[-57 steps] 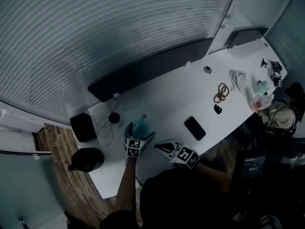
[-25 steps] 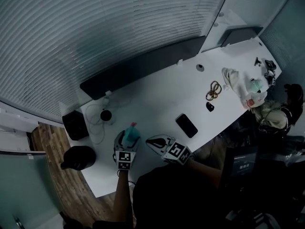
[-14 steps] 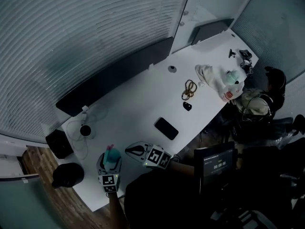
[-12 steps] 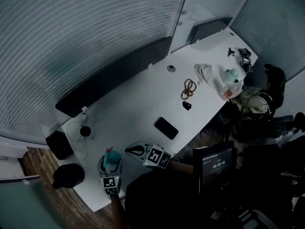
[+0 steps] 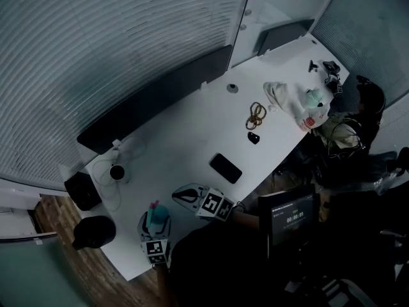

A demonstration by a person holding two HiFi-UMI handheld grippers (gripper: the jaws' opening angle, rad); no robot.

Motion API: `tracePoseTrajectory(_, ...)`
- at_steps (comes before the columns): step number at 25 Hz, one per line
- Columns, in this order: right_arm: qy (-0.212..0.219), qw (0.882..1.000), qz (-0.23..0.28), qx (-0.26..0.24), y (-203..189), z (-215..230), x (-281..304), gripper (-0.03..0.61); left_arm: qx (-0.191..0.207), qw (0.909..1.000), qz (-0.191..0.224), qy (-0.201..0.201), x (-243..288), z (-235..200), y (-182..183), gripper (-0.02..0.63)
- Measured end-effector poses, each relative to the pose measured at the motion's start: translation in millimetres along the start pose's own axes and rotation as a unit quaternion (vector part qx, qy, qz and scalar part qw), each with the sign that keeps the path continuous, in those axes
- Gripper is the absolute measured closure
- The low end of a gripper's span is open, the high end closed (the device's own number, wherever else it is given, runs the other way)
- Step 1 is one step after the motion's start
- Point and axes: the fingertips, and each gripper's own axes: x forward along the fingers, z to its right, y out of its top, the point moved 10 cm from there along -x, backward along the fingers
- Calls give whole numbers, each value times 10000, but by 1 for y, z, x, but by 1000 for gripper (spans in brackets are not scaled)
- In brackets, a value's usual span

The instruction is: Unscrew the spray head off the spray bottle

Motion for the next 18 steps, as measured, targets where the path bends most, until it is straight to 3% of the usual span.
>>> tracePoseTrajectory(18, -131, 9998, 38, -120, 0, 0, -9, 578, -1, 9998, 177, 94, -2, -1, 3, 250)
